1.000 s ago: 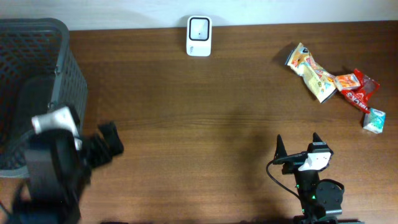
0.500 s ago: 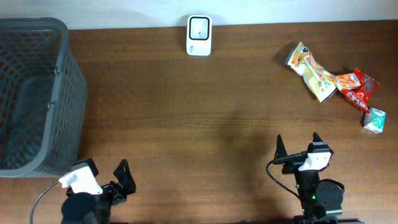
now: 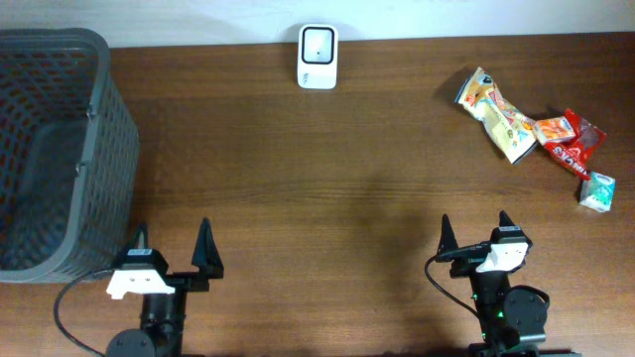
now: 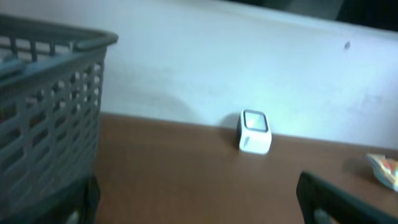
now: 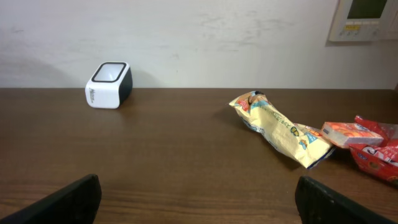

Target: Scan the item barcode

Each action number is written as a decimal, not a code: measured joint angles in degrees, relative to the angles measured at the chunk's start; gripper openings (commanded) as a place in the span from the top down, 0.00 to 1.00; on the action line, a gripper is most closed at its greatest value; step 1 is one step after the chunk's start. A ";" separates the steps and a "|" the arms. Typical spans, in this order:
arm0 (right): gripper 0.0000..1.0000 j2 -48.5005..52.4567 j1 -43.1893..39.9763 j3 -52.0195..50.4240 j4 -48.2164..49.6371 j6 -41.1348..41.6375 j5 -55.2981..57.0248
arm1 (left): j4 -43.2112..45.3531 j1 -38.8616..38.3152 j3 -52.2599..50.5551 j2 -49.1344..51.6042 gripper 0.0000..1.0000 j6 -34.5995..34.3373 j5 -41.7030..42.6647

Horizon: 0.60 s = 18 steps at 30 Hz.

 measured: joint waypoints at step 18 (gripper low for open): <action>0.01 0.02 0.00 0.00 0.04 0.02 0.02 | 31.67 0.00 -15.45 -0.28 0.01 5.31 2.32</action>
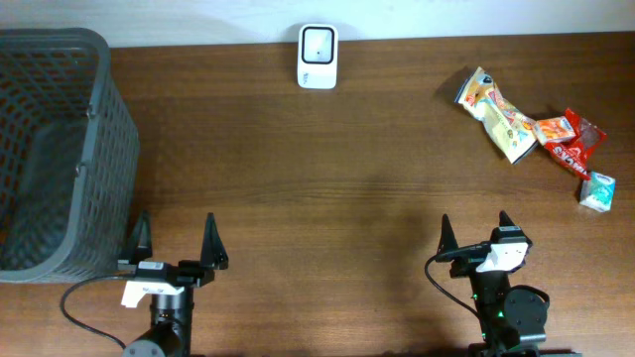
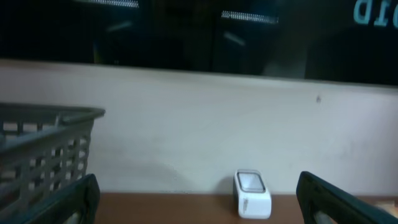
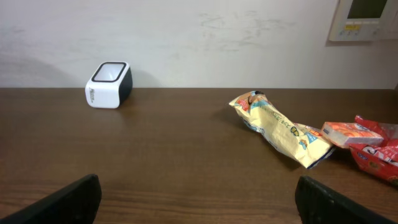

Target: Scan the item barcode

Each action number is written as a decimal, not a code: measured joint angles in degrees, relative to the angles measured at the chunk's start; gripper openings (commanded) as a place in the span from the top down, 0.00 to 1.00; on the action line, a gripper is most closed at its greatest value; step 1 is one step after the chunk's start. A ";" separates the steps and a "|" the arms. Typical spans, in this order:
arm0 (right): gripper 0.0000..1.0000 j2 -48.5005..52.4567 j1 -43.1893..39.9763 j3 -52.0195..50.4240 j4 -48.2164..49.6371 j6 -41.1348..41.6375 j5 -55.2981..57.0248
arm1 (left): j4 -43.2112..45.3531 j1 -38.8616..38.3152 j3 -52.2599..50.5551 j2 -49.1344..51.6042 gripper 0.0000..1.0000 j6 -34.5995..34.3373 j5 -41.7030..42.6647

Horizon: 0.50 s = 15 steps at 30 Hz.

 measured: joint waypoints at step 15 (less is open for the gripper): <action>0.01 0.00 0.00 0.00 0.00 -0.02 0.00 | -23.78 0.00 -0.39 0.11 0.01 1.25 -0.72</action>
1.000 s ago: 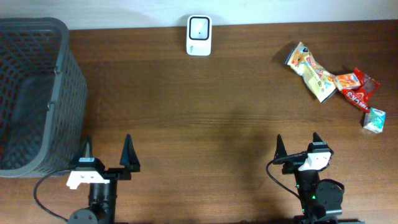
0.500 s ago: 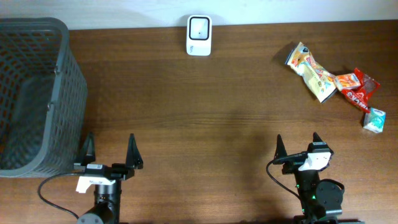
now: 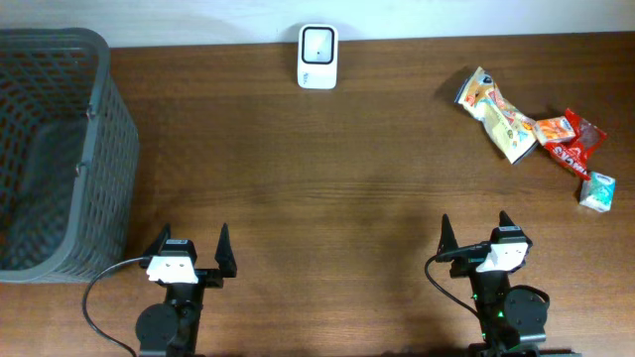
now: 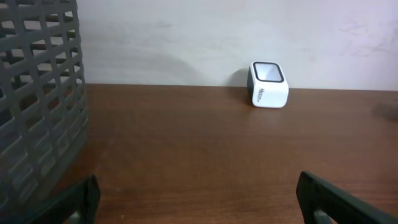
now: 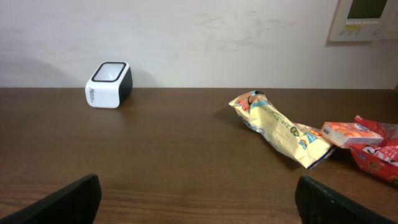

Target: Scan the item barcode

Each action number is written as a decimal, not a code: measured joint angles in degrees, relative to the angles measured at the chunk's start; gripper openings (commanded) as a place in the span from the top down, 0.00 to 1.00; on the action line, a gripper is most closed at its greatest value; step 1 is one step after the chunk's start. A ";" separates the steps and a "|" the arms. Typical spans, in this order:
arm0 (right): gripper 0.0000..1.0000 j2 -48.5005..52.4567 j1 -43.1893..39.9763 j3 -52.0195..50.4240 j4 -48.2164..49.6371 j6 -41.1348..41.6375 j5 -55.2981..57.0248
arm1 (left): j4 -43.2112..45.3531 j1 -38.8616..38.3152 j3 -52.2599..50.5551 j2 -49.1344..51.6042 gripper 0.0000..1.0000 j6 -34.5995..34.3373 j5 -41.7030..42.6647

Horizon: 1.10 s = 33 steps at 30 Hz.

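Observation:
The white barcode scanner [image 3: 317,43] stands at the table's far edge by the wall; it shows as scanner [image 4: 268,84] and scanner [image 5: 108,84] in the wrist views. Snack items lie at the far right: a yellow packet [image 3: 494,114], a red-orange packet [image 3: 569,139] and a small mint carton [image 3: 597,191]. The yellow packet [image 5: 280,129] and red packet [image 5: 364,144] show ahead of the right wrist. My left gripper [image 3: 189,256] stands open at the front left, holding nothing. My right gripper [image 3: 474,233] stands open at the front right, holding nothing.
A tall grey mesh basket [image 3: 50,149] fills the left side, its wall close to the left gripper [image 4: 37,106]. A wall runs behind the table; a wall panel [image 5: 367,18] is at the upper right.
The left arm has shifted a little right and nearer the front edge. Its camera, which was tipped up at the wall and a dark window, now looks level along the table. The right arm is unmoved.
The left gripper stood open by the basket, angled right, its camera showing the table and scanner. Then the wrist was tilted up toward the wall. Now it faces straight ahead, level. Right arm, scanner and snacks stayed put throughout.

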 measured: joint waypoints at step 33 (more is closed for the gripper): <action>0.01 0.00 0.00 0.00 -0.02 0.02 -0.02 | -0.02 0.00 0.00 0.00 0.01 3.61 -0.02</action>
